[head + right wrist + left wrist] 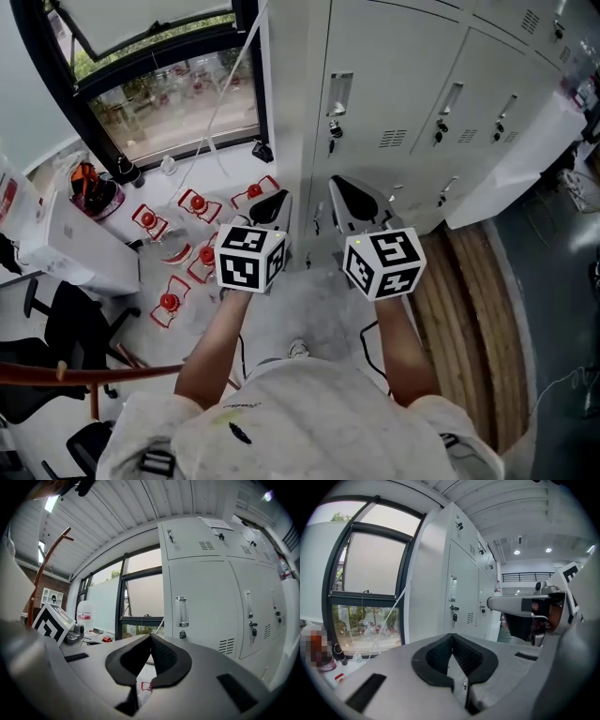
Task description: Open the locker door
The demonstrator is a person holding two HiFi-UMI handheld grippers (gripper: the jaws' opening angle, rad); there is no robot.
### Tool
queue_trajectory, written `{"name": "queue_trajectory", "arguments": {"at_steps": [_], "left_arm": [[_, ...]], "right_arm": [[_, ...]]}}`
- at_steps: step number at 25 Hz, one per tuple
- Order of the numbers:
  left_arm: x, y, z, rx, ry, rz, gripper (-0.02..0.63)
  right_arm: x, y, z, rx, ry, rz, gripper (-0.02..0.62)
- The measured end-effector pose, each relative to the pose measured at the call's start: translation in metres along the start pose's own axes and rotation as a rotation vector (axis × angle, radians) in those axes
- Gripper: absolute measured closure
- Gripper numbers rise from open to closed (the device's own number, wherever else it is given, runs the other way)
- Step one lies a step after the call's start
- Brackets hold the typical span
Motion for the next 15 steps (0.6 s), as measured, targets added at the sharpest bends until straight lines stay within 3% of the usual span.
{"name": "queue_trajectory", "arguments": {"at_steps": [9,15], "left_arm": [[-0.028,-0.014,-0.008,-0.014,0.013,0.003,0.598],[-0.046,-0.025,-0.015,-0.019,-0.026,0.005,0.598]], "right_arm": [[-0.022,-0.012,0.022,0.011,0.001,0.024,0.596],[-0.041,-0.022,0.039,0.03,-0.028,0.048,0.595]]}}
Point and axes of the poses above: the fingertips, and each gripper's own axes: x backward along the fingers, z to its right, y out of its underside, the point moved 3 cm from there along x, backward along the fingers, and after that the axes turned 11 degrees about -z, right-handed, at the moved point
